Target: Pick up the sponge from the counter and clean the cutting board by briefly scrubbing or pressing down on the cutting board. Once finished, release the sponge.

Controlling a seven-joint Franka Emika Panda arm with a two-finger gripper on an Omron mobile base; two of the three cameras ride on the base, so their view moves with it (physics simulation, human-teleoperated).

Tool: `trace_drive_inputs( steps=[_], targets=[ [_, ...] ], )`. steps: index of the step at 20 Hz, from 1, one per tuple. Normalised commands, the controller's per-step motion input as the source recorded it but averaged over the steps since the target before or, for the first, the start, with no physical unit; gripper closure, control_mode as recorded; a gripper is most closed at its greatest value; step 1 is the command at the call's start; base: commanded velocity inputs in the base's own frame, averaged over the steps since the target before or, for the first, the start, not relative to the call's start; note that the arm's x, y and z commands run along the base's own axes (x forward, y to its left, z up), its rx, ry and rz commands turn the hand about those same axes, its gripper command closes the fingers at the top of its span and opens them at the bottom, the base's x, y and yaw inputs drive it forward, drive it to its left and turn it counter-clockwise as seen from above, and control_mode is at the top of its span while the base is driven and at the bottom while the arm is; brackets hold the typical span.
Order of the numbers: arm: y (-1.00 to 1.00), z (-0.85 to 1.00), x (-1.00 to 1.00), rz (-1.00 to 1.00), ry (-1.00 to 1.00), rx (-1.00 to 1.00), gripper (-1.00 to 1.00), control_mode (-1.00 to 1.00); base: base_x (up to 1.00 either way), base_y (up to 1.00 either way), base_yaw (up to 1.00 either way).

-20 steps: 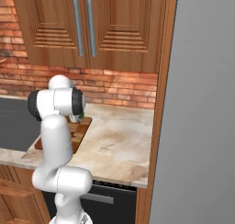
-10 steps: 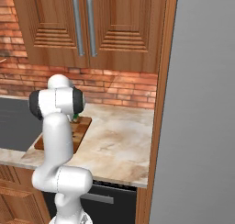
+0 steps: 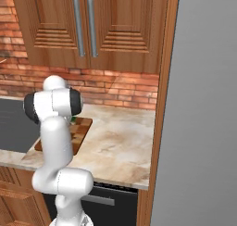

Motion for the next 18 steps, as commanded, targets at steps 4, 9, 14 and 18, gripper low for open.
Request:
trace_drive_inputs(
  steps=[4,9,14,18],
  targets=[
    [0.0,-0.31,-0.83,0.02,0.0,0.0,1.0,-1.0,0.0,0.0,0.0],
    [0.0,-0.33,-0.82,0.01,0.0,0.02,1.0,-1.0,0.0,0.0,0.0],
    [0.04,-0.36,-0.83,0.01,0.0,0.02,1.0,-1.0,0.0,0.0,0.0],
    [0.05,-0.4,-0.84,0.01,0.0,0.01,1.0,-1.0,0.0,0.0,0.0]
  ],
)
